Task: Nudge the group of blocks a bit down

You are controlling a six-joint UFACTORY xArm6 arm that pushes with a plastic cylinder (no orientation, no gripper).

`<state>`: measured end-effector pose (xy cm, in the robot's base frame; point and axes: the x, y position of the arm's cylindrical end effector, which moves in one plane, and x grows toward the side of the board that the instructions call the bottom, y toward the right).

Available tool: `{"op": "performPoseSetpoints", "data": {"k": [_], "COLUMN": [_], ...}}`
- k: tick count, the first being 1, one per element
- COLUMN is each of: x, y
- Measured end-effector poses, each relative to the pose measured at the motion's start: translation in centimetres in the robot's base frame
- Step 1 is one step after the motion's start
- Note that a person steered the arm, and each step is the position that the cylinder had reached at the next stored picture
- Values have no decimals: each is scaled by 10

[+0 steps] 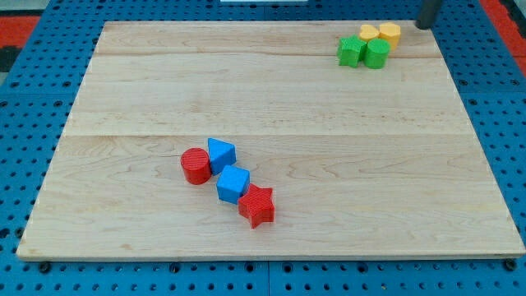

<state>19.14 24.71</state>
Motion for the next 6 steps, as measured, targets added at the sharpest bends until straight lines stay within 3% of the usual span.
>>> {"op": "performPoseSetpoints", "data": {"k": [2, 4, 5, 6], "x": [32, 24, 120, 150], "y": [-151, -209, -127, -16]}}
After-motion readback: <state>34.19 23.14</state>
